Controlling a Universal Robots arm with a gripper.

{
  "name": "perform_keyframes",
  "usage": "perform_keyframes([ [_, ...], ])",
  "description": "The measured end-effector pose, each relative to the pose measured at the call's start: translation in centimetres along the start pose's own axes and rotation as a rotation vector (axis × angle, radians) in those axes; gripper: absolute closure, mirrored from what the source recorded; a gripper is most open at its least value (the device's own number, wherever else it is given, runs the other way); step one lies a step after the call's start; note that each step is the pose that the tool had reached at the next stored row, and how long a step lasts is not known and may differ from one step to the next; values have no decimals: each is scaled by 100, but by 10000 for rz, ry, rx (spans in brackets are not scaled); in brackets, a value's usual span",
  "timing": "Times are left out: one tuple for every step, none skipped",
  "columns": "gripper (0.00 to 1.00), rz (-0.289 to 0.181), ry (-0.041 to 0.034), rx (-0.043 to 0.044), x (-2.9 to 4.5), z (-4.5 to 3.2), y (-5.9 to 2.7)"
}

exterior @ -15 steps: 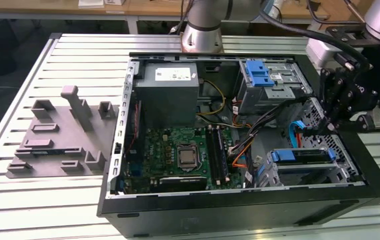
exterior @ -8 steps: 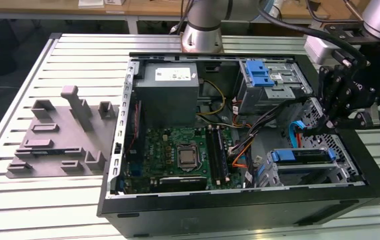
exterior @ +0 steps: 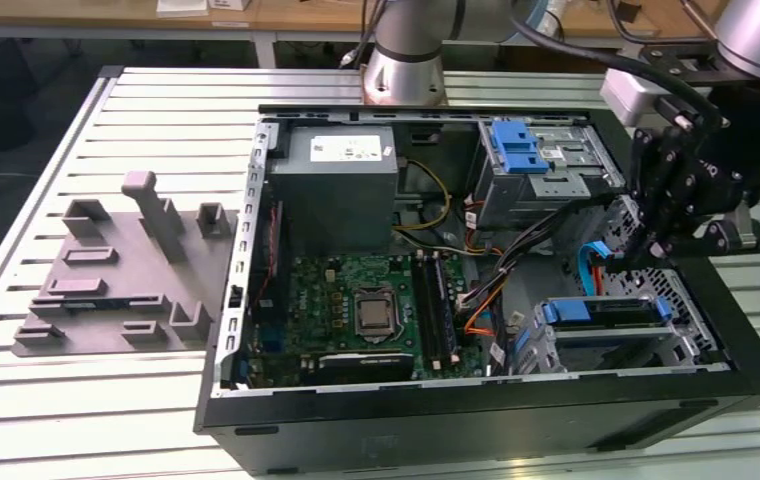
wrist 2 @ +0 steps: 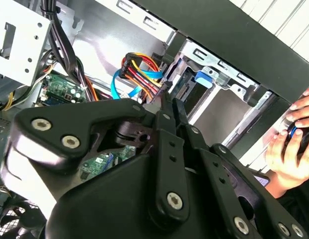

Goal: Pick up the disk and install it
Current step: 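Insert the first disk wire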

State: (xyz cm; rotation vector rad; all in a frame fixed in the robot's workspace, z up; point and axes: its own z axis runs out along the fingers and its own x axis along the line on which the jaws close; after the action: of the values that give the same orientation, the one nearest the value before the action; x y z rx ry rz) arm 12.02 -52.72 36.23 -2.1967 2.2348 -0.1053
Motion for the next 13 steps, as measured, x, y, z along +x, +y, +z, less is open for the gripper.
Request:
perform_keyframes([
  [81, 1, 5, 14, -4, 6, 6],
  [75, 1, 10, 26, -8, 14, 9],
  [75, 1, 16, 46, -12, 21, 14],
  [75, 3, 21, 63, -19, 27, 16],
  [75, 1, 30, 66, -31, 31, 16],
  [75, 0, 36, 69, -42, 34, 16],
  [75, 1, 36, 70, -53, 37, 17],
  [75, 2, 37, 70, -62, 38, 18],
  [75, 1, 40, 72, -69, 41, 18],
  [75, 1, 48, 74, -71, 45, 18],
  [75, 0, 67, 79, -72, 51, 19],
  [75, -1, 89, 84, -73, 57, 19],
  [75, -2, 106, 88, -73, 62, 19],
])
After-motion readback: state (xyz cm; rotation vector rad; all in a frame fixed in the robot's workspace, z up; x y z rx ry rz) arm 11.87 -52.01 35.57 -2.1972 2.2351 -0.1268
